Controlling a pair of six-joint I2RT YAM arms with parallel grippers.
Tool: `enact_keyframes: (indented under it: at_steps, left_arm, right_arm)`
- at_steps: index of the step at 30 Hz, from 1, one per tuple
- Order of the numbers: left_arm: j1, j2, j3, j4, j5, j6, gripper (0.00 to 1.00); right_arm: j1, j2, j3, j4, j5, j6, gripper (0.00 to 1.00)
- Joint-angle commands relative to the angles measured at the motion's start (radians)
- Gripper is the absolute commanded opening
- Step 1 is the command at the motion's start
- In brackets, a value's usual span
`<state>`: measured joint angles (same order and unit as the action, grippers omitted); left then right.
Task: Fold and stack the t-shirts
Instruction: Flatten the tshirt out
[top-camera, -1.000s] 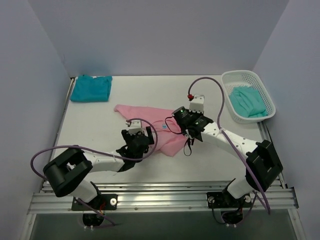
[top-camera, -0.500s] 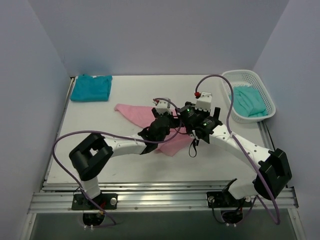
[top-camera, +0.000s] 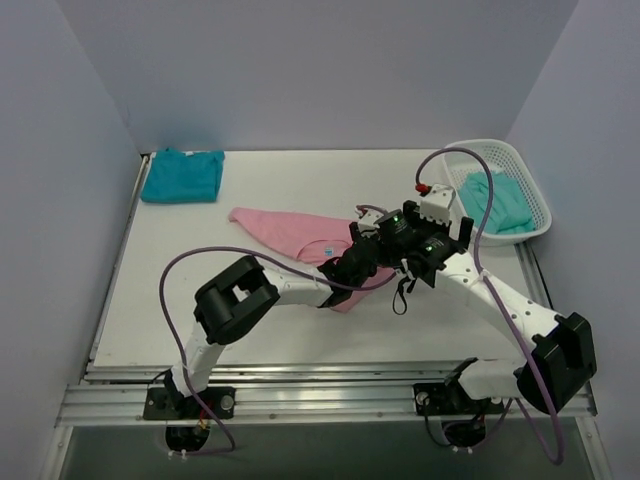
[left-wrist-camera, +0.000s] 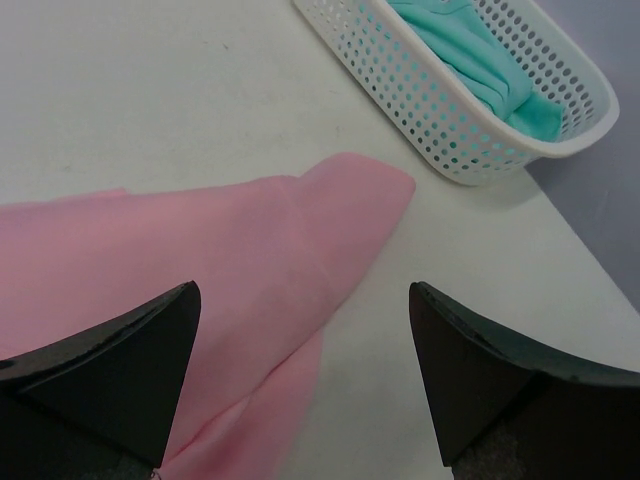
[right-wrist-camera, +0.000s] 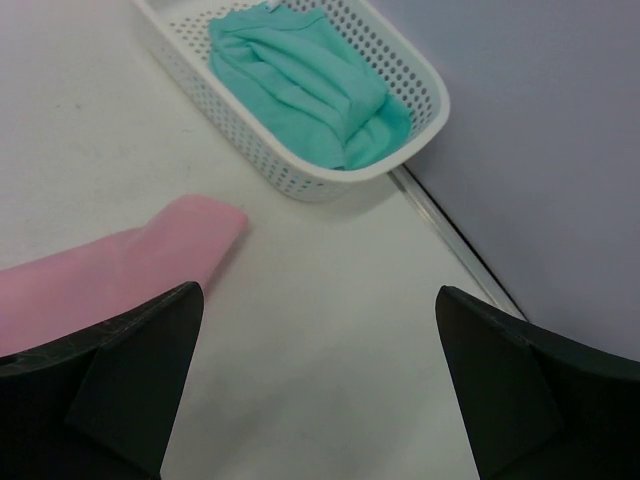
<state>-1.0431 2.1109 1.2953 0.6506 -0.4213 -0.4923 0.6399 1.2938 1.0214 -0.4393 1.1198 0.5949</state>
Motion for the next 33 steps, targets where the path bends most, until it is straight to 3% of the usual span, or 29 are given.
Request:
enact_keyframes:
  at_steps: [1,7,11,21,33]
  left_arm:
    - [-0.032,0.083,0.148,-0.055,0.145,0.263,0.94]
    - [-0.040,0.205,0.483,-0.411,0.259,0.628,0.94]
    - [-0.055,0.309,0.666,-0.601,0.279,0.741,0.94]
    - [-0.098,0.350,0.717,-0.756,0.381,0.805,0.94]
    - [-0.140,0.369,0.644,-0.736,0.440,0.802,0.94]
  right_arm:
    - [0.057,-0.044,0.043,0.054,-0.109,0.042,1.00]
    - [0.055,-0.091,0.029,0.056,-0.097,0.046,1.00]
    - [0.052,-0.106,0.016,0.054,-0.092,0.048,1.00]
    - [0.050,-0.114,0.005,0.039,-0.080,0.068,1.00]
    - [0.049,-0.093,-0.015,0.056,-0.069,0.069,1.00]
